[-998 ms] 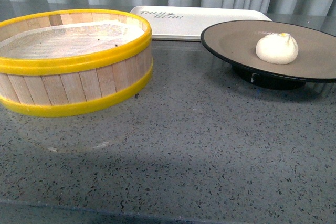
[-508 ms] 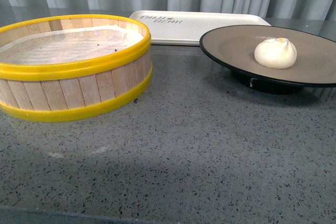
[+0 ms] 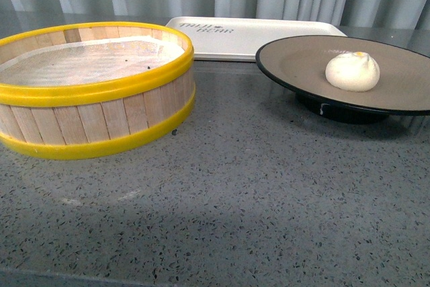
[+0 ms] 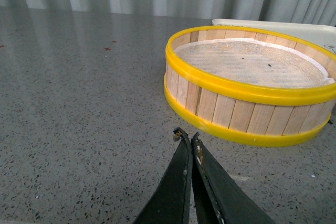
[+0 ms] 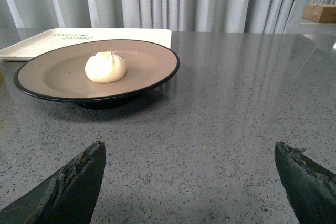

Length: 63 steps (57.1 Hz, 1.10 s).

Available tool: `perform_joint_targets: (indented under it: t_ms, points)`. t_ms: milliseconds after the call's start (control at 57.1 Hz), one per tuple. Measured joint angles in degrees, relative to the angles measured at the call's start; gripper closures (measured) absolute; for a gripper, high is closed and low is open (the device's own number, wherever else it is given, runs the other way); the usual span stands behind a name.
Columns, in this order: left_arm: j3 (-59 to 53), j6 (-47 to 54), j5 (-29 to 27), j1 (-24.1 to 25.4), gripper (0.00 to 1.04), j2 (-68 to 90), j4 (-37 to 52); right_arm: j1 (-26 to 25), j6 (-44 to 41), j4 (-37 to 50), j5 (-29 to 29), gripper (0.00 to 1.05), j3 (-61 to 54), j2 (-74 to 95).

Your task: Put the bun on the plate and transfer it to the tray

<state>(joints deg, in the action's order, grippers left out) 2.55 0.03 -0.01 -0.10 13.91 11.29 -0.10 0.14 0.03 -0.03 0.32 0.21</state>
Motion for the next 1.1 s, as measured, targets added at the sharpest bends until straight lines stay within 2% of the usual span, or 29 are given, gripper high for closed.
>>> perform_joint_targets:
  t_ms: [280,403,858,963,1103]
  points:
    - [-1.05,-0.13,-0.02,0.0,1.01,-4.11,-1.01,0.0,0.0,0.0,0.0,0.08,0.0,0.0]
    - [-1.05,-0.15,0.02,0.0,1.01,-11.67,-10.64,0.0,0.0,0.0,0.0,0.08,0.0,0.0]
    - [-1.05,-0.15,0.0,-0.02,1.01,-13.68,-11.26,0.0,0.0,0.0,-0.02,0.08,0.0,0.0]
    - [-1.05,-0.17,0.0,-0.02,0.84,-13.68,-11.26,0.0,0.0,0.0,-0.02,0.08,0.0,0.0]
    - [-1.05,-0.17,0.0,-0.02,0.52,-13.68,-11.26,0.0,0.0,0.0,-0.02,0.08,0.0,0.0]
